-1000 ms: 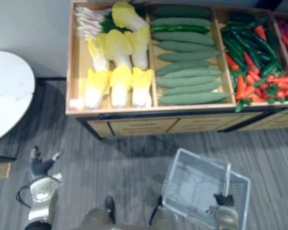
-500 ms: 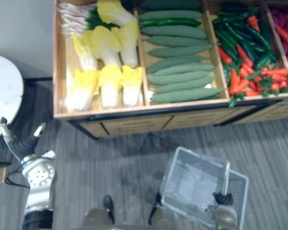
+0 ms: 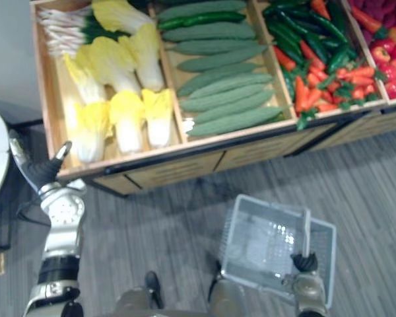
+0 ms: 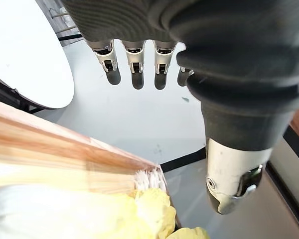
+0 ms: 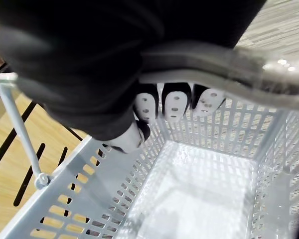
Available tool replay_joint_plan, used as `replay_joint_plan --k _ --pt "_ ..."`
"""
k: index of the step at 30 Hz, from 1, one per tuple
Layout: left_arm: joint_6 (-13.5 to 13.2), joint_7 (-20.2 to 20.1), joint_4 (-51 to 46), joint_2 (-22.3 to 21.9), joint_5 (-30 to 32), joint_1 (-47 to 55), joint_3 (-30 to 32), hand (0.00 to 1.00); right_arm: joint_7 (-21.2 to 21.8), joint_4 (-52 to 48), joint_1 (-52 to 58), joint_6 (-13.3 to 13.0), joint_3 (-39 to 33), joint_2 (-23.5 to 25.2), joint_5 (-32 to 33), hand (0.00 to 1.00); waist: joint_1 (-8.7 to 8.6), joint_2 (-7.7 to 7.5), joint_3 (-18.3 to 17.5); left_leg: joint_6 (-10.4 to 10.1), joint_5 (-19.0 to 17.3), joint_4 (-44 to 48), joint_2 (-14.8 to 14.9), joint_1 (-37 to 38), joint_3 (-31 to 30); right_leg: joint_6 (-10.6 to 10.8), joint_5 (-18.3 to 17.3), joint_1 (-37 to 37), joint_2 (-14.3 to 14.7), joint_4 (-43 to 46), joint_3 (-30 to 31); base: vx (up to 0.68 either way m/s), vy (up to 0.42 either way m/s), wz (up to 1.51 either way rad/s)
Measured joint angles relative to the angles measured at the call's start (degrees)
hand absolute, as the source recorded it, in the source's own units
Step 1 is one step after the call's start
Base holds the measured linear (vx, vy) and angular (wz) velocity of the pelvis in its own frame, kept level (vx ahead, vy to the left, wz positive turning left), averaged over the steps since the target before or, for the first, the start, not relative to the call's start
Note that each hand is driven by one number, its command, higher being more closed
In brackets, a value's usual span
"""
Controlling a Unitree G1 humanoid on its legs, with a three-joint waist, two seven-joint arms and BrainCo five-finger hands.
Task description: Pick vegetable in the basket
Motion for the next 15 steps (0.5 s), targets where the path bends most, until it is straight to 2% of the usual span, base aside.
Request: replay_joint_plan --k 1,7,9,10,11,12,13,15 --pt "0.9 1.0 1.8 0.2 -0.1 -1.1 0.1 0.0 -0.3 0.0 0.0 0.0 1.0 -0.3 0.0 1.0 -0.11 -0.02 0.0 -0.3 -0.2 1.6 0.1 -0.2 0.3 0.0 0.0 0.1 -0.1 0.3 0.7 0.04 -0.029 -0.19" --pt "2.4 3.2 4.3 0.9 -0.1 -4.3 0.3 0.0 -0.9 0.0 0.0 0.3 3.3 -0.9 -0.3 1.0 -0.16 -0.09 0.0 -0.4 -0.3 2.6 0.2 -0.4 0.4 0.0 0.0 0.0 -0.1 0.5 0.9 0.07 -0.027 -0.03" --pt "2.5 3.7 5.2 1.6 0.0 -4.5 0.3 0.0 -1.2 -0.1 -0.2 0.3 3.9 -0.7 -0.4 1.0 0.15 -1.01 0.5 -0.6 -0.4 10.1 0.2 -3.6 0.6 0.0 0.1 0.4 -1.6 0.7 1.4 0.09 0.016 0.01" --pt "2.5 4.0 6.6 2.8 0.0 -4.8 0.4 0.0 -1.5 0.3 -1.5 0.5 4.3 -0.4 -0.5 1.0 0.14 -3.35 1.7 -0.7 -3.0 10.8 -0.1 -7.1 0.1 0.0 0.1 0.2 -3.5 1.2 3.1 0.07 0.071 0.06" --pt "2.6 4.3 8.2 3.0 -0.1 -5.1 0.8 0.0 -1.7 0.4 -2.1 0.3 4.4 -1.1 -0.9 1.0 -0.66 -1.38 1.5 -0.3 4.0 -4.4 0.1 -5.9 -0.1 0.0 0.1 0.0 -2.3 1.8 2.9 0.07 0.091 -0.1" --pt "2.9 4.3 8.3 2.8 -0.1 -5.0 1.4 0.0 -1.7 0.7 -2.6 0.4 4.4 -1.4 -1.0 1.0 -0.2 -0.54 1.8 -1.2 7.5 -5.7 1.9 -5.7 0.3 0.5 -0.3 -0.3 -1.3 2.6 3.1 0.06 0.145 -0.3" --pt "3.7 4.5 8.5 2.7 -0.2 -5.1 2.5 0.0 -1.6 0.8 -3.1 0.1 5.2 -0.1 -1.0 1.0 0.12 -1.9 1.8 -1.0 7.5 -6.5 1.3 -5.1 0.8 0.7 -0.6 -1.8 -1.9 4.4 3.8 0.04 0.131 -0.33" --pt "4.4 4.6 9.2 3.2 -0.3 -5.3 2.6 0.0 -1.8 0.7 -2.6 -0.7 5.6 1.0 -1.0 1.0 -0.03 -2.99 2.0 -1.0 7.5 -6.5 1.0 -5.0 0.3 0.8 -0.5 -1.7 -2.2 5.0 4.1 0.06 0.099 0.0"
